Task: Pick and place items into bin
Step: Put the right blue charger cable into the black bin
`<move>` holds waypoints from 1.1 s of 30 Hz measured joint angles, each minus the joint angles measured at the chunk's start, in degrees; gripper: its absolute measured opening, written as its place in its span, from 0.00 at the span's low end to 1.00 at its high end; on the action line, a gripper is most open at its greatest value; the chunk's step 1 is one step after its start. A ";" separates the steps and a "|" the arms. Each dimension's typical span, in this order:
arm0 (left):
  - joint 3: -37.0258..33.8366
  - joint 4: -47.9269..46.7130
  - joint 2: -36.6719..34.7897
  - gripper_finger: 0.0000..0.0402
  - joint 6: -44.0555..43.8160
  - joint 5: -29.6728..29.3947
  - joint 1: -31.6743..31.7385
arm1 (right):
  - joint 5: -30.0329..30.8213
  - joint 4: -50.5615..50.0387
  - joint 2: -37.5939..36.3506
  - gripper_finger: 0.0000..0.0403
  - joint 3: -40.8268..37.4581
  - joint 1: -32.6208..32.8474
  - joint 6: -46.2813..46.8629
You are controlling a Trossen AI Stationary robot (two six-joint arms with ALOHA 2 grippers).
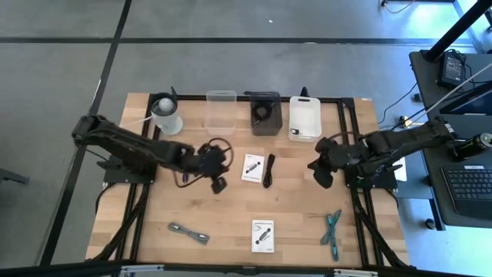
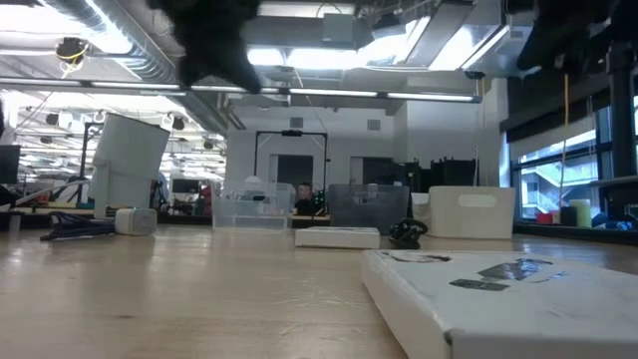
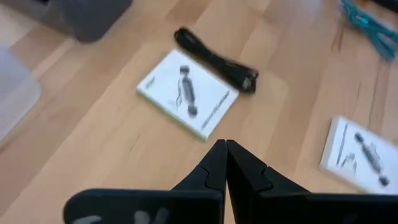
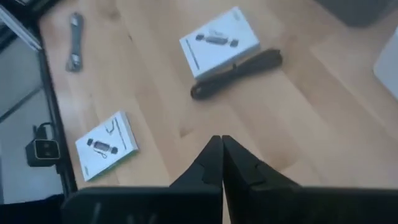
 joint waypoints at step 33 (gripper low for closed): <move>-18.58 1.16 -30.08 0.00 14.92 3.00 -6.52 | -32.11 -12.46 43.08 0.33 16.16 28.97 69.49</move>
